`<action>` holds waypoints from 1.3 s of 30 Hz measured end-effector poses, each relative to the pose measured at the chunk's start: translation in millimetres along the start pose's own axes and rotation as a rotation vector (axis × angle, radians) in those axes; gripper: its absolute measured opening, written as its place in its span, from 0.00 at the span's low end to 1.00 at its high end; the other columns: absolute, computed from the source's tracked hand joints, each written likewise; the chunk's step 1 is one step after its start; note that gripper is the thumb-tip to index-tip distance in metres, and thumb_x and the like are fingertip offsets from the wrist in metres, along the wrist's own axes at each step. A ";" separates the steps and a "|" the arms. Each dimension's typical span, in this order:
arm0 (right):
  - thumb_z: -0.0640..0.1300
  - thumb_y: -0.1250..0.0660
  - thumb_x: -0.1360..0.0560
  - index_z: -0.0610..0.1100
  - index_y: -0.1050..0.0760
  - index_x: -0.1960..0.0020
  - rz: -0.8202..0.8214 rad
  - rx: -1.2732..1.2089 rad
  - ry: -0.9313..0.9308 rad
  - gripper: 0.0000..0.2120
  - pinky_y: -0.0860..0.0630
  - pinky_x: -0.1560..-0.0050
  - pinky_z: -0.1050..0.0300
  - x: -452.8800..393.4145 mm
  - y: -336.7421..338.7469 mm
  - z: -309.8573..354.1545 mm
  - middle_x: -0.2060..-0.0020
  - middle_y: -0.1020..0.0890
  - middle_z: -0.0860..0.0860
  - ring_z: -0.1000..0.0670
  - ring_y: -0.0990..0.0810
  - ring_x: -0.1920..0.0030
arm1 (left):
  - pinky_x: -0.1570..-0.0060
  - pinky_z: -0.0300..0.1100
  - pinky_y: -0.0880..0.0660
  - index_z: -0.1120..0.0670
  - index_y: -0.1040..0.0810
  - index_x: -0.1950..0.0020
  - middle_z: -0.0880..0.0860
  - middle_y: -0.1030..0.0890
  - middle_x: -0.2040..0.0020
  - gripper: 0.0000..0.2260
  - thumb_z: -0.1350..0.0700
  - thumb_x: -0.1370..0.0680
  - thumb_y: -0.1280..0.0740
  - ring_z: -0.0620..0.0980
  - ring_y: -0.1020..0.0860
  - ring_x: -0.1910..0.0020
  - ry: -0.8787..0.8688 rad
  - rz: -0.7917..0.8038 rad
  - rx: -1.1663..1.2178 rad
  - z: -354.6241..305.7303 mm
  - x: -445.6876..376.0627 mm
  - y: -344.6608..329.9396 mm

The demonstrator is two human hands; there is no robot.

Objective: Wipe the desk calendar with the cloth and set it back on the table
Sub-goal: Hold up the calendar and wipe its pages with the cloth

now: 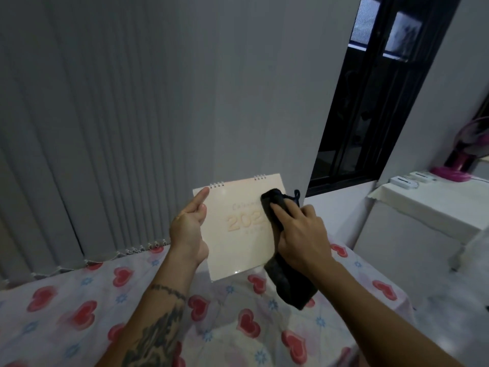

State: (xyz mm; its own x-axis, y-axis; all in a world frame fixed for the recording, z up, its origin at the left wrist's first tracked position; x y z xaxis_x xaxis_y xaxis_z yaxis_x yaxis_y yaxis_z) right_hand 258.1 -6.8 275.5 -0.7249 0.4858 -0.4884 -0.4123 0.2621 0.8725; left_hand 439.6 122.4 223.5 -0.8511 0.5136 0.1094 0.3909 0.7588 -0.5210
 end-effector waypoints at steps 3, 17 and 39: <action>0.44 0.40 0.27 0.52 0.37 0.25 0.039 -0.011 0.020 0.30 0.29 0.51 0.50 24.1 -10.7 15.0 0.29 0.31 0.51 0.45 0.31 0.47 | 0.53 0.51 0.18 0.43 0.13 0.47 0.52 0.17 0.39 0.16 0.60 0.18 0.39 0.53 0.19 0.49 0.021 -0.033 0.059 -1.7 -3.9 3.0; 0.43 0.43 0.30 0.52 0.31 0.29 0.125 0.040 0.132 0.29 0.30 0.56 0.51 28.3 -23.9 23.9 0.30 0.28 0.52 0.44 0.29 0.50 | 0.54 0.50 0.18 0.49 0.15 0.41 0.52 0.19 0.42 0.16 0.63 0.18 0.39 0.55 0.20 0.49 0.101 -0.063 0.115 -6.7 -11.6 2.5; 0.47 0.41 0.24 0.52 0.39 0.26 0.084 0.045 -0.011 0.26 0.28 0.49 0.50 -0.6 -12.9 -8.1 0.32 0.28 0.51 0.45 0.31 0.45 | 0.48 0.56 0.18 0.40 0.13 0.54 0.51 0.18 0.40 0.19 0.60 0.19 0.37 0.57 0.19 0.44 0.061 -0.064 0.010 3.7 -1.5 -7.7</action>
State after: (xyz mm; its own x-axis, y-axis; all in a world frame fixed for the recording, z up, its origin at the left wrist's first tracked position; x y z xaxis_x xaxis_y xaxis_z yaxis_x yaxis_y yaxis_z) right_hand 259.4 -17.2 264.4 -0.7496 0.5171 -0.4133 -0.3249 0.2566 0.9103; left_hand 436.5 114.3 224.2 -0.8512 0.4879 0.1936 0.3328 0.7867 -0.5199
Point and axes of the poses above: each hand's wrist, its own x-axis away from the middle knuckle, its own y-axis out of the back of the hand, z = x × y, the point moved 8 cm from there along -x, towards the middle knuckle
